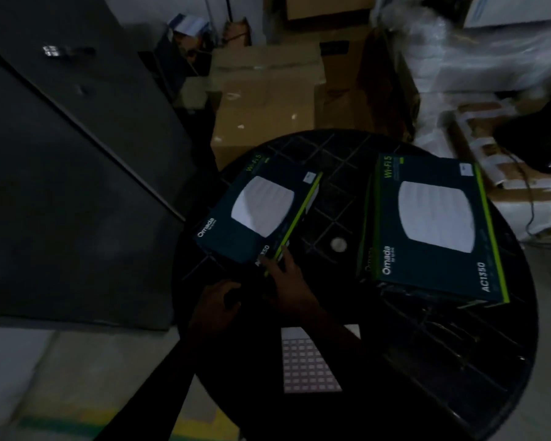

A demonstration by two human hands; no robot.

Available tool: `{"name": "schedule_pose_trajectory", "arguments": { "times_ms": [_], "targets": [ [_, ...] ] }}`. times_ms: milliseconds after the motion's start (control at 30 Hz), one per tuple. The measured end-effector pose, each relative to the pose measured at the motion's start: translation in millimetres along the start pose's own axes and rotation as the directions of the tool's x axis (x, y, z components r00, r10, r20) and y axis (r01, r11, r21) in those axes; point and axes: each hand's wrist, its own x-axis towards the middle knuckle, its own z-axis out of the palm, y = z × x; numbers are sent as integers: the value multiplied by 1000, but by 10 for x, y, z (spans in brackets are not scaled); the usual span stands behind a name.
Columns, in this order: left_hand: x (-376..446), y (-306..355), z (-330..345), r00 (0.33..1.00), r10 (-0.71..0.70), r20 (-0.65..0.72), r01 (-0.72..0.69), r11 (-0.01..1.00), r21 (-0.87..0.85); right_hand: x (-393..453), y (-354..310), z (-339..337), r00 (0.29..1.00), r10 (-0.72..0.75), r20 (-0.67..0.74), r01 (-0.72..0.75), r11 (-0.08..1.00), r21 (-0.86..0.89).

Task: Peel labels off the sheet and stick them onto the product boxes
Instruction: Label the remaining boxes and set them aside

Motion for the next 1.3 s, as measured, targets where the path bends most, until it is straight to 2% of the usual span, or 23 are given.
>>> {"name": "schedule_pose_trajectory", "arguments": {
  "times_ms": [100,200,333,467,567,633,700,767,900,967,1033,1167,1300],
  "targets": [
    [-157,-173,-179,1000,5,26,-6,1000,18,239,-167,192,996,88,-5,-88,988,-126],
    [-282,-240,-385,999,9,47,-8,1000,-11,378,-206,428,988,141,-59,-149,976,-159],
    [-317,-537,-639,994,-78,72,80,996,-33,329,-182,632,941,87,-327,-136,982,-128],
    [-302,-610,-771,994,-101,28,103,991,-82,97,-32,671,915,52,-400,-92,992,-81],
    [-182,-675,-762,988,-151,-10,148,979,-138,-132,62,713,883,98,-459,-106,994,8],
    [-115,-679,-699,986,-168,12,167,968,-186,-265,110,745,846,163,-508,-146,987,72],
    [-59,-640,-606,981,-183,56,191,955,-229,-370,130,743,843,211,-495,-202,977,74],
    [-23,-574,-500,967,-233,107,255,921,-296,-448,179,767,886,225,-405,-233,972,30],
    [-65,-421,-371,954,-274,124,300,835,-461,-513,145,655,934,199,-297,-193,980,50],
    [-131,-264,-384,961,-272,54,258,808,-530,-541,51,455,929,197,-314,-162,978,133],
    [-209,-50,-482,973,-208,-101,116,816,-567,-587,-57,177,923,163,-348,-98,976,197],
    [-297,449,-837,930,29,-368,-185,898,-398,-609,-353,-493,891,22,-453,43,990,133],
    [-406,957,-1070,888,165,-430,-312,902,-297,-672,-560,-1236,884,-40,-467,89,993,83]
  ]
}}
